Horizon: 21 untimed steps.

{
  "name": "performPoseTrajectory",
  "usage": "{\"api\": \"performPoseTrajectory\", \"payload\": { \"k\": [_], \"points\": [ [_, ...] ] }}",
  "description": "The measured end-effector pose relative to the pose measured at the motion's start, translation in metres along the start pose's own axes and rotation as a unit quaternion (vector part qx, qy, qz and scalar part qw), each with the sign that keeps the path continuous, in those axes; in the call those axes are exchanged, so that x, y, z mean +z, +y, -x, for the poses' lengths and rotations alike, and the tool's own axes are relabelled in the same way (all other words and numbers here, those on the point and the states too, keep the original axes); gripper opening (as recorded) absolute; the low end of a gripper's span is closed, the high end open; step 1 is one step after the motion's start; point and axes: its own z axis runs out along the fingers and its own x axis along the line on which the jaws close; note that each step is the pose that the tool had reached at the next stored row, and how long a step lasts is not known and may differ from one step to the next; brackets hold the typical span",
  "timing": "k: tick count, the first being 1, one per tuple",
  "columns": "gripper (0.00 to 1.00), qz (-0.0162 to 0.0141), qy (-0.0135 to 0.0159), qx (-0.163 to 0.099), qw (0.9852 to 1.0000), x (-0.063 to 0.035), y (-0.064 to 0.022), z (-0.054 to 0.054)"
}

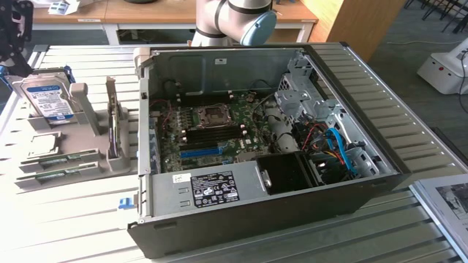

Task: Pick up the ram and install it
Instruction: 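Pick up the ram and move it above insertion slot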

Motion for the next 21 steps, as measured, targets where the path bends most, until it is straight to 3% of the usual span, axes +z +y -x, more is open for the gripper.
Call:
{"api": "performPoseTrajectory", "payload": {
  "k": [6, 11, 17, 21],
  "points": [
    [0.14, 0.0009, 0.0018, -0.039, 0.9992, 0.0000, 0.0000, 0.0000],
    [0.14, 0.0017, 0.0032, -0.073, 0.9974, 0.0000, 0.0000, 0.0000],
    [0.14, 0.0026, 0.0051, -0.114, 0.9935, 0.0000, 0.0000, 0.0000],
    [0.14, 0.0033, 0.0064, -0.142, 0.9899, 0.0000, 0.0000, 0.0000]
  ]
}}
